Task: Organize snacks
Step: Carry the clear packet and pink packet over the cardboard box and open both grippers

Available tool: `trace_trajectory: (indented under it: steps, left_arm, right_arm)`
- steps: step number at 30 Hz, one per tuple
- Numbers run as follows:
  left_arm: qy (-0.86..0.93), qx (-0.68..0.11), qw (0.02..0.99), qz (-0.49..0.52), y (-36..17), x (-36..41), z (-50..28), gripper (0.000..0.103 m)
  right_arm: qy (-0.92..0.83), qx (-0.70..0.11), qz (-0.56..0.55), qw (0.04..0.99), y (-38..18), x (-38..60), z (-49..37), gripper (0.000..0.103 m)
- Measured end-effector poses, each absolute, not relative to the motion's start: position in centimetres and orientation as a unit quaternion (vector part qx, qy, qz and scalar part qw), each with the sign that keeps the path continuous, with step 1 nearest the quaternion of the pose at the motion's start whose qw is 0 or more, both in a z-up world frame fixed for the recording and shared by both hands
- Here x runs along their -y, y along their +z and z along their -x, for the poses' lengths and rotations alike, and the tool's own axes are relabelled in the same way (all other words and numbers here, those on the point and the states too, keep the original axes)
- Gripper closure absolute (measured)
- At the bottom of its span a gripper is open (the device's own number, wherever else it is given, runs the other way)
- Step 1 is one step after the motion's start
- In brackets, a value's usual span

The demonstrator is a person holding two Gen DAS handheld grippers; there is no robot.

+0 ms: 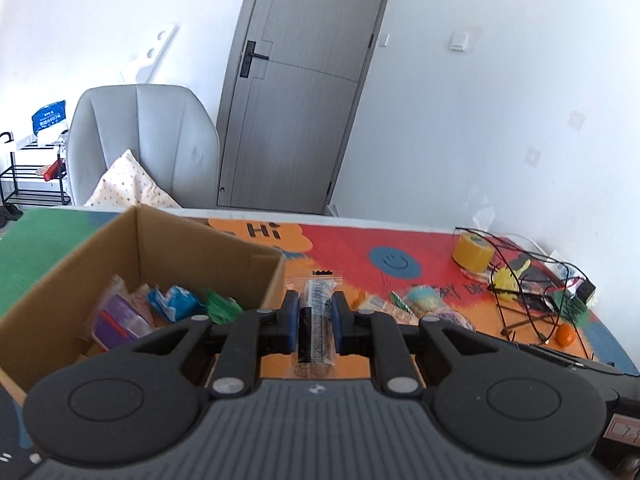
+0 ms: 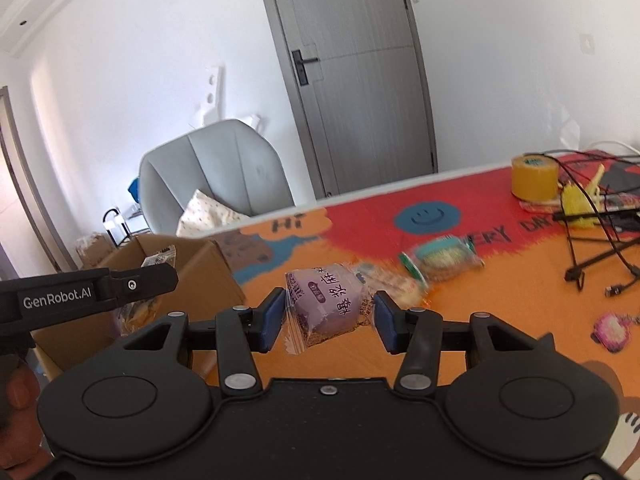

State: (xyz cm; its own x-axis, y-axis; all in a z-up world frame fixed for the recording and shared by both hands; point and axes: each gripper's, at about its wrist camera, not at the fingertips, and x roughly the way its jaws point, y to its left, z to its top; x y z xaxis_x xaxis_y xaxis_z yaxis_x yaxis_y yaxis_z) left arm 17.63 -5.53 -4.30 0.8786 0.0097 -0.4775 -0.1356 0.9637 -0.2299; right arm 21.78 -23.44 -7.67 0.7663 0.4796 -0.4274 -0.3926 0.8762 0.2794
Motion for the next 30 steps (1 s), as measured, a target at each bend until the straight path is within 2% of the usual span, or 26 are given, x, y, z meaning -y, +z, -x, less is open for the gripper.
trace_trajectory:
  steps: [16, 30]
  left_arm:
    - [0.094, -0.216, 0.961, 0.145, -2.3, -0.8, -14.4, 0.087]
    - [0.128, -0.219, 0.954, 0.162, -2.6, -5.8, -12.8, 0.087]
  right_arm:
    - [0.289, -0.219, -0.080, 0.929, -4.9, 18.3, -20.9, 0.055]
    - [0.321, -0.212, -0.061, 0.921, -3.8, 13.2, -20.7, 0.055]
